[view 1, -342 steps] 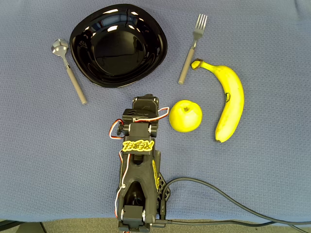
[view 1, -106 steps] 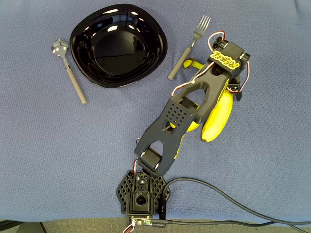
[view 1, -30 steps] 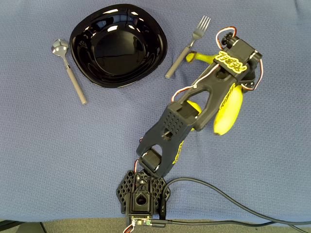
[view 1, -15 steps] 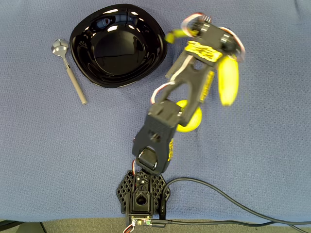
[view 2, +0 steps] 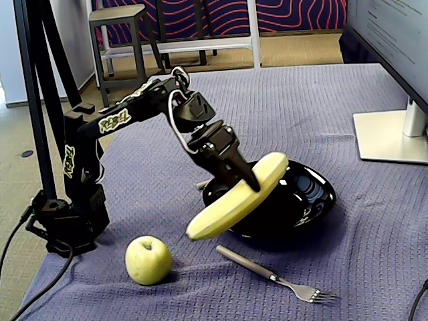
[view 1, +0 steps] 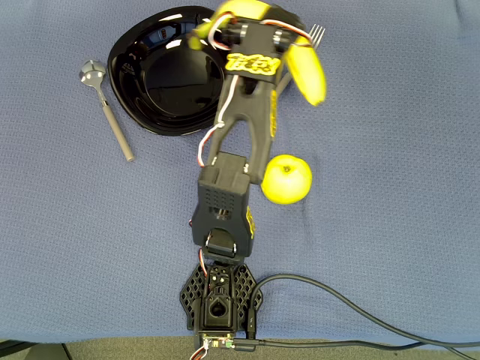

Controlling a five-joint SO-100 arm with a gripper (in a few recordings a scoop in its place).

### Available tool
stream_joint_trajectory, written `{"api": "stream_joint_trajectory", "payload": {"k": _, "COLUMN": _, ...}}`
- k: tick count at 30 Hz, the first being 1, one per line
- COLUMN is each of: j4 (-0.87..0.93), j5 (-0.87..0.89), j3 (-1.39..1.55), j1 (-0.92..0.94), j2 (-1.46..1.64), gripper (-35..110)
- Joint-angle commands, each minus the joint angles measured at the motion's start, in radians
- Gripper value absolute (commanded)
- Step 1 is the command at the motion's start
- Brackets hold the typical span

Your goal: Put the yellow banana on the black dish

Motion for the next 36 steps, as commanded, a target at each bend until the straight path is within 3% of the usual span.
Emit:
{"api": "stream_joint_trajectory", "payload": {"k": 1, "j4": -0.101, "j5": -0.011, "j3": -0.009, "j1": -0.06, "j2": 0.064, "gripper": 0}}
{"api": "stream_joint_trajectory", "payload": {"k": 25, "j4": -0.259, "j5": -0.009, "j3": -0.11, "j1": -0.331, "j2": -0.129, "gripper": 0}}
{"api": "stream_joint_trajectory", "payload": {"k": 36, "j4": -0.218, "j5": 0.058, "j3": -0.152, "j1": -0.383, "j2": -0.179, "gripper": 0}}
